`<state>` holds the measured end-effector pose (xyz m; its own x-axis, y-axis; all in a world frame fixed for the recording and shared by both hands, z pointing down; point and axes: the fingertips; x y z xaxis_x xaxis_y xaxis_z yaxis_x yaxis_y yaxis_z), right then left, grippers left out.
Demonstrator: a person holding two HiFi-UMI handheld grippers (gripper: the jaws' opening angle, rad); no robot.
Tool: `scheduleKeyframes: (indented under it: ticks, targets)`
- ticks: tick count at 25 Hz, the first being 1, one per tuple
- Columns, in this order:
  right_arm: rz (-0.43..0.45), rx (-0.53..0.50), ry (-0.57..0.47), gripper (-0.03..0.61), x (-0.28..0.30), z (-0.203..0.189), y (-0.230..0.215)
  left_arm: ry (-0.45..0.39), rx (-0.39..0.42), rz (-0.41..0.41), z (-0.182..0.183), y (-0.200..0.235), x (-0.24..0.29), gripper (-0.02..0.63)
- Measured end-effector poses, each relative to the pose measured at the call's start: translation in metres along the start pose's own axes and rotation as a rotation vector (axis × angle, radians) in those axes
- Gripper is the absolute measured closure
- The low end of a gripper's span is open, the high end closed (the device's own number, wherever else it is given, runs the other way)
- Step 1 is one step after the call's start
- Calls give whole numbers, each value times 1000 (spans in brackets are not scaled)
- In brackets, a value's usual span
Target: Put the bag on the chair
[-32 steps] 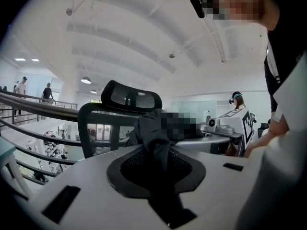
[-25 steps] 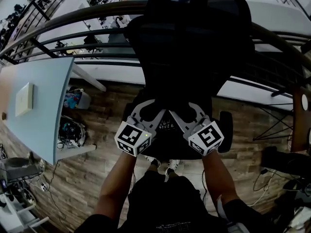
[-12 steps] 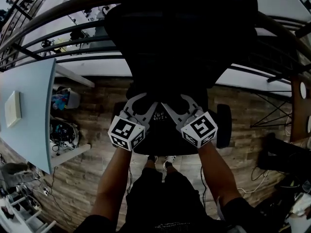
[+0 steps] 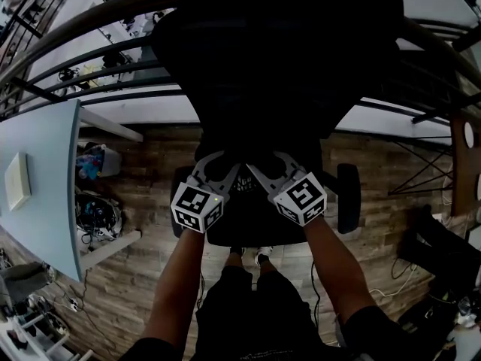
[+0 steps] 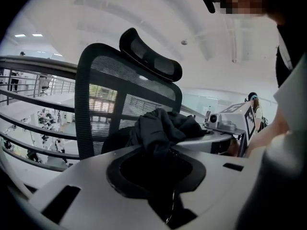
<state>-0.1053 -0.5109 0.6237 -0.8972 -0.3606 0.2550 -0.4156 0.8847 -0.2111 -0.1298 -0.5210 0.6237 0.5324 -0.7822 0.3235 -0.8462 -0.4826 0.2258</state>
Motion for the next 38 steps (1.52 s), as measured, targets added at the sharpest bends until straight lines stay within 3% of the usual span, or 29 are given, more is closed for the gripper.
scheduleKeyframes:
  ticks: [9, 15, 22, 26, 30, 33, 38]
  targets:
    - [-28, 76, -27, 511, -7, -12, -16, 33, 65, -18, -6, -5, 18, 520]
    - [3, 108, -18, 505, -6, -25, -11, 49, 42, -20, -20, -5, 13, 517]
    - [-22, 113, 17, 497, -2, -38, -7, 61, 29, 26, -33, 0, 10, 506]
    - [-39, 122, 53, 440, -2, -48, -7, 94, 39, 62, -41, 5, 10, 480]
    - [-45, 170, 71, 344, -5, -61, -8, 100, 31, 88, -46, 10, 6, 410]
    - [-81, 185, 79, 324, -14, -74, -10, 114, 16, 93, -54, 8, 0, 358]
    - [-151, 196, 99, 308, -29, -88, -16, 142, 3, 102, -70, 3, -10, 342]
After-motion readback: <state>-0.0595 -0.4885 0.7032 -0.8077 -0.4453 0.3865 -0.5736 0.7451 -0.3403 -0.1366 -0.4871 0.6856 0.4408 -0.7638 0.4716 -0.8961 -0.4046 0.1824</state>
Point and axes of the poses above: the fingertips, and each gripper's own axes: x forward along the fingers, y to its left, z out of its top, and after that the axes turned 9 degrees about z, right-handed
